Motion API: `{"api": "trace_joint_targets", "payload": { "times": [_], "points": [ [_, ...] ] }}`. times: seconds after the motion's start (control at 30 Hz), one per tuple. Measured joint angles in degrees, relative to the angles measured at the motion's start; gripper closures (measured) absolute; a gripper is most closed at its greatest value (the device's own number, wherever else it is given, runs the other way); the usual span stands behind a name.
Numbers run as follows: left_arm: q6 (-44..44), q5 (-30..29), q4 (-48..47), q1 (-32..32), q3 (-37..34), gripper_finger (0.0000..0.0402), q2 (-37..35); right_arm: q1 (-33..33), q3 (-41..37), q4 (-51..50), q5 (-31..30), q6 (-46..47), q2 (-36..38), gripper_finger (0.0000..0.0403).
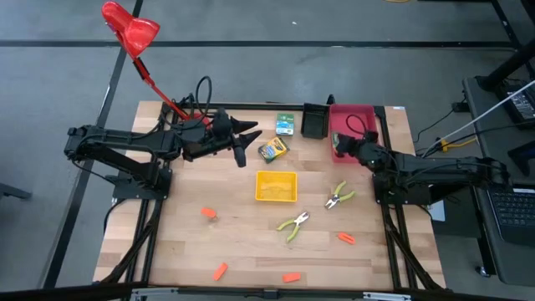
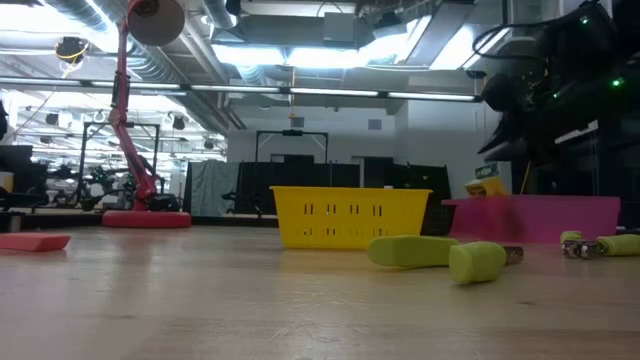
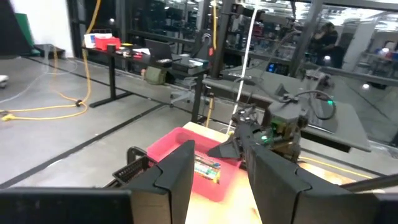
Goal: Pick & Place School Supplies
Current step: Put the bottom yellow crayon box into the red bin
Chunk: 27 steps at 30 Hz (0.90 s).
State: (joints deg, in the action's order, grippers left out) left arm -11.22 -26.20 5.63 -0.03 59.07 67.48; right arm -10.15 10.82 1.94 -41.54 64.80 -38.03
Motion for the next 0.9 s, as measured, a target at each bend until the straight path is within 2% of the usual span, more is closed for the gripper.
{"api": "trace_joint_targets", "payload": {
  "times": [0.17,0.27,0.37,0.47,0.53,0.63,0.7,0.9],
  "points": [
    [1.2,-1.4,-0.6,0.0,0.0,0.026,0.0,0.0,3.7,3.5,0.3,-12.6,1.5,0.0323],
    [1.2,-2.8,-4.3,0.0,0.0,0.026,0.0,0.0,7.9,3.4,3.5,-23.7,2.6,0.0323],
    [-2.7,-6.8,-13.7,0.1,0.0,0.026,0.0,0.0,12.8,3.4,10.0,-32.5,2.9,0.0324],
    [-16.0,-9.0,-28.6,2.2,0.0,0.026,0.6,0.0,17.4,0.0,14.9,-34.4,2.4,0.0327],
    [-24.8,-5.8,-36.6,4.3,0.0,0.026,2.0,0.0,20.1,-3.2,16.5,-34.5,2.0,0.033],
    [-32.9,0.0,-38.7,6.3,0.0,0.026,4.4,0.0,23.4,-6.0,18.6,-34.4,0.7,0.0333],
    [-36.9,4.3,-37.4,7.7,0.0,0.026,6.5,0.0,25.1,-7.9,20.2,-34.2,-0.6,0.0336],
    [-42.4,17.7,-25.2,11.4,0.0,0.0261,14.3,0.1,27.6,-10.2,23.2,-33.9,-4.5,0.0346]
  ]
}}
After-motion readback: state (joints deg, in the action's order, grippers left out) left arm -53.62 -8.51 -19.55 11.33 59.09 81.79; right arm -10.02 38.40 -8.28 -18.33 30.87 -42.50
